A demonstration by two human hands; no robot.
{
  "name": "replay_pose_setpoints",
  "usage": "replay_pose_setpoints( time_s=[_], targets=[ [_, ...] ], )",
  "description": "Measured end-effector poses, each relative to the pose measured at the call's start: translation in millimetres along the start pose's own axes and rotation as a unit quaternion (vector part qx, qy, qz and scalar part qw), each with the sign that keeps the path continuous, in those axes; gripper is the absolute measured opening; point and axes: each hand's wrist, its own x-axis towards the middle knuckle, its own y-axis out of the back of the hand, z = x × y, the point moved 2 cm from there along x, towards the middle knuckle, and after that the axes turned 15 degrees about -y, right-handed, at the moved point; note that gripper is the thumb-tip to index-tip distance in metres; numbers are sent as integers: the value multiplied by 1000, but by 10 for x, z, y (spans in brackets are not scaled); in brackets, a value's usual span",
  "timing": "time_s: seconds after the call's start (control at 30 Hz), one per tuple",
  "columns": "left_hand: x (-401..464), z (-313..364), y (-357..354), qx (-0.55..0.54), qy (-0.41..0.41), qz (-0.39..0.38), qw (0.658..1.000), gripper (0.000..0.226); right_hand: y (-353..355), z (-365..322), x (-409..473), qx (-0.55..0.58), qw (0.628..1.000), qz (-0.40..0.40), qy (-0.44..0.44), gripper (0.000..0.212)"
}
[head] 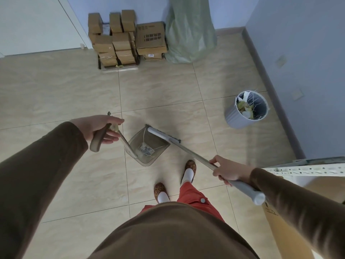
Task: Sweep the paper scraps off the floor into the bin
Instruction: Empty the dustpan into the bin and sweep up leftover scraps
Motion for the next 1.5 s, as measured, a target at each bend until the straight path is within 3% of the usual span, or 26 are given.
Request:
replay_pose_setpoints(
  time_s=[0.13, 0.3, 0.4, 0.53, 0.7, 0.83, 0.97, 1.27, 1.5],
  targets=[
    [56, 72, -98, -48, -17, 13, 999, 53, 44, 78, -30, 52, 998, 23, 1, 38],
    [-25, 279, -375, -35, -67, -54, 996, 25, 90, 145, -50, 147, 989, 18, -10, 34],
    [-66, 424, -507, -18, -112, -78, 990, 23, 130, 299, -106, 134, 990, 40, -9, 37],
    [-23, 637, -668, -3, -154, -49, 987, 26, 182, 620, -263, 131, 989, 73, -12, 38],
    [22, 887, -873, 0, -196, -35, 980, 26, 119, 822, -378, 84, 982, 168, -6, 35],
    [21, 1013, -930, -67, -191, -12, 979, 19, 154, 810, -375, 104, 976, 192, -1, 35],
    [23, 1083, -933, -76, -187, -13, 979, 13, 234, 894, -383, 169, 969, 179, -5, 37],
    [114, 929, -737, -50, -152, 8, 987, 14, 192, 1076, -361, 166, 973, 157, -26, 35],
    [-9, 850, -654, -27, -194, -21, 980, 17, 57, 835, -9, 320, 943, 74, -53, 26]
  ],
)
